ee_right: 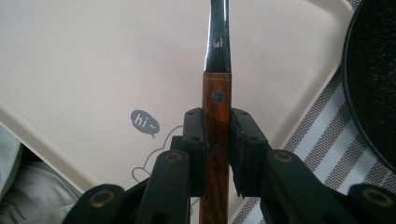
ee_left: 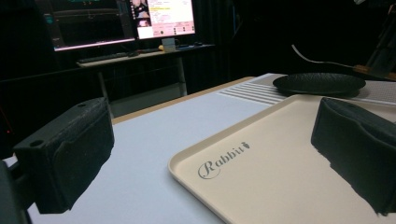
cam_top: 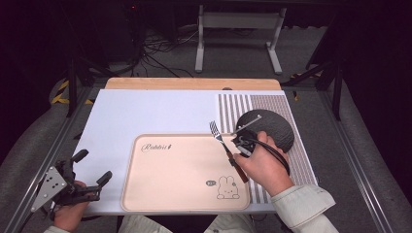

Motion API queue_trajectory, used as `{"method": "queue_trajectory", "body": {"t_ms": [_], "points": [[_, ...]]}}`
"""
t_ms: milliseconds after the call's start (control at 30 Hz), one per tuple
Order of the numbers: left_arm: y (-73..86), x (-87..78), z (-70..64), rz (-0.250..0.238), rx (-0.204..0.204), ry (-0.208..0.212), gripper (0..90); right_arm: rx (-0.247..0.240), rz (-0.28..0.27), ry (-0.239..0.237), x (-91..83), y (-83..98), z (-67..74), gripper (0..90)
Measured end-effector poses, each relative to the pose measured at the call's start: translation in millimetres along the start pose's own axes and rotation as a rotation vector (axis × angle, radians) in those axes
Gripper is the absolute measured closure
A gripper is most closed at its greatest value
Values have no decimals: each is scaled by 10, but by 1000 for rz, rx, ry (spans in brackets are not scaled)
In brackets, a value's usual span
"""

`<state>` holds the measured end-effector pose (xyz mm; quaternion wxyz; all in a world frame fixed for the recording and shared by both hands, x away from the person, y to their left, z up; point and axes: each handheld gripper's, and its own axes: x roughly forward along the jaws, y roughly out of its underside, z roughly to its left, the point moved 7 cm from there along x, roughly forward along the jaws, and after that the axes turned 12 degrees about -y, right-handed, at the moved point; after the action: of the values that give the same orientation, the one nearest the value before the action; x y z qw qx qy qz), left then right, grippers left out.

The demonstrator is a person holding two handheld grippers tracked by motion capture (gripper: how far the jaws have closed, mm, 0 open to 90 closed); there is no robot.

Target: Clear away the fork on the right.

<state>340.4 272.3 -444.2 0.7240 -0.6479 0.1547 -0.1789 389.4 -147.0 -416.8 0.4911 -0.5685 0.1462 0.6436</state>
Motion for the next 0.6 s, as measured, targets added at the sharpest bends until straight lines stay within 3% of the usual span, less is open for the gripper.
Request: {"method": "queue_trajectory", "body": {"t_ms": [233, 467, 600], "points": [[-1, 16, -9, 0, 2, 5, 0, 25, 44, 0, 164, 99, -15, 780], [0, 29, -24, 3, 2, 9, 0, 73, 51, -33, 237, 162, -21, 780], [-1, 27, -13, 1, 5, 7, 0, 86, 68, -25, 278, 188, -36, 779]]}}
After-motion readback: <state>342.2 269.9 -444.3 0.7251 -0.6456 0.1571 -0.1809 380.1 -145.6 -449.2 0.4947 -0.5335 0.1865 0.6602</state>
